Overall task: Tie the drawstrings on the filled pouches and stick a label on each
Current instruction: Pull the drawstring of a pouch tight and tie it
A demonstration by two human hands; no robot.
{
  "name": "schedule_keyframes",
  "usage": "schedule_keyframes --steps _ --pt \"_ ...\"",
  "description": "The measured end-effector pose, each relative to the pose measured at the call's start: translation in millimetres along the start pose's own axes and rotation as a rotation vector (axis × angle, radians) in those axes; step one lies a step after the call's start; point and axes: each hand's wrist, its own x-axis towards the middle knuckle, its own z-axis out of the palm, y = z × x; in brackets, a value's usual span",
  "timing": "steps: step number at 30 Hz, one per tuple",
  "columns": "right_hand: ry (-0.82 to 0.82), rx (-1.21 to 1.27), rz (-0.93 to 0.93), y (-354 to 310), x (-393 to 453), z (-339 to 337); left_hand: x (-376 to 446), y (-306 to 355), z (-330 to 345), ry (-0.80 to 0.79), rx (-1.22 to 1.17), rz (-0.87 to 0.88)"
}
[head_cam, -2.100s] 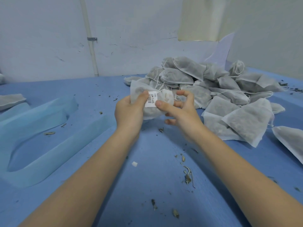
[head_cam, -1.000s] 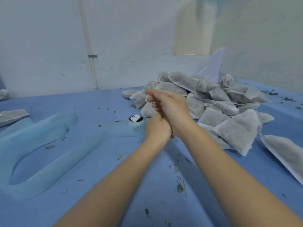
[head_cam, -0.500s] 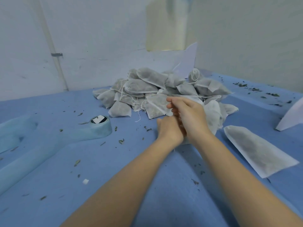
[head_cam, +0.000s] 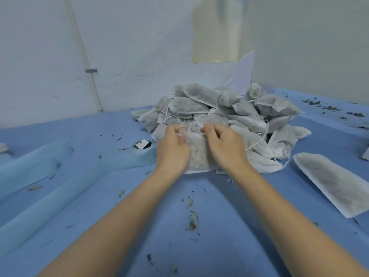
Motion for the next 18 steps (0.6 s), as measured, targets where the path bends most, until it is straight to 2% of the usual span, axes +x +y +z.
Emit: schedule_keyframes --steps 5,8,10,12,14,16,18 --pt "-0.075 -0.134 0.105 -2 -4 13 0 -22 -29 0.102 -0.024 -0.090" --pt "-0.115 -0.227 0.141 1 -7 17 -3 -29 -37 0.075 0.011 -0.127" --pt "-0.130 -0.204 0.144 2 -7 18 -6 -30 -38 0.022 0.080 -0.119" --pt "-0.123 -0.156 0.128 3 -8 19 -10 -28 -38 0.028 0.261 0.000" --pt "-0.117 -0.085 0.112 1 -9 21 -17 -18 -35 0.023 0.421 0.262" --pt "-0.136 -0.013 0.091 0 -10 24 -23 -8 -28 -0.129 0.471 0.458" --pt "-0.155 0.052 0.074 0 -11 26 -24 -5 -19 -0.263 0.485 0.500"
